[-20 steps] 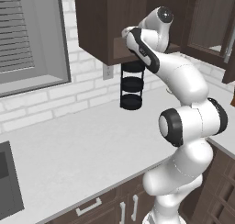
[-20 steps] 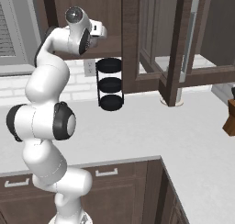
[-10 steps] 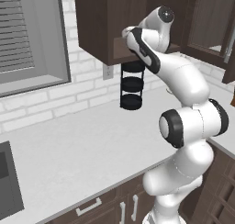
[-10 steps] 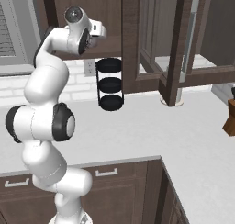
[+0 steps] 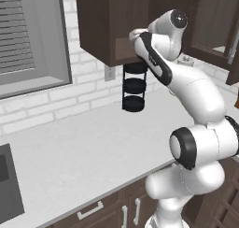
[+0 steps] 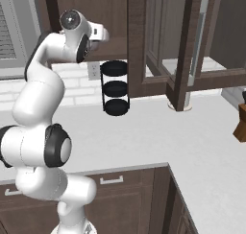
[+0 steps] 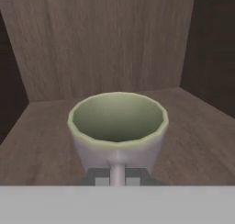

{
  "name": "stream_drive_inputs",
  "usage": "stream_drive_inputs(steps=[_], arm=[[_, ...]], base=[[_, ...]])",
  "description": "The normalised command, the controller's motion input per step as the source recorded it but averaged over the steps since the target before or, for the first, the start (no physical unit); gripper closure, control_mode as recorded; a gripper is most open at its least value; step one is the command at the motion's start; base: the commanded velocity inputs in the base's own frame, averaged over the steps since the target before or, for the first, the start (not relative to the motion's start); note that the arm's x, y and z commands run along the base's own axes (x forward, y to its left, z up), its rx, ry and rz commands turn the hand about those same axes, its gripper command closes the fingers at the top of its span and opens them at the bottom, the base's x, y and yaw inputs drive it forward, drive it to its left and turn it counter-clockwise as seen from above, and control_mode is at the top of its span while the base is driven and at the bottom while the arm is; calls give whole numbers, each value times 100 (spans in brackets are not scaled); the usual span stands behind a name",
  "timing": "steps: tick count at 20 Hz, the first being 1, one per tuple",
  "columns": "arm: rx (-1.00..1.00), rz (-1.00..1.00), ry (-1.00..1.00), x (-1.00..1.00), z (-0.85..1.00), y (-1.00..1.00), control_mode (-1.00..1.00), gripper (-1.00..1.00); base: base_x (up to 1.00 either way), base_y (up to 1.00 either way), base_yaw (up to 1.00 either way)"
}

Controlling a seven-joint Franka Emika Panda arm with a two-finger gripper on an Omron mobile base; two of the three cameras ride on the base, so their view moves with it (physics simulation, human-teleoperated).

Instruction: Gather all objects into one cabinet and sort the glasses and bowls to opposite sides.

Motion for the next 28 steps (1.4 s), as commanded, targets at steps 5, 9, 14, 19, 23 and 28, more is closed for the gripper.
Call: stream_drive_inputs(steps=[5, 9, 14, 19, 23, 28], arm=[[0, 0, -7, -52, 0, -2, -100, 100], [0, 0, -6, -53, 1, 0, -100, 100], [0, 0, -8, -59, 4, -4, -100, 100], [0, 0, -12, -62, 11, -7, -100, 100], [0, 0, -11, -31, 19, -3, -100, 100], [0, 0, 0, 0, 0, 0, -100, 100]], base=[[0, 0, 0], [0, 0, 0], [0, 0, 0], [0, 0, 0], [0, 0, 0], [0, 0, 0]])
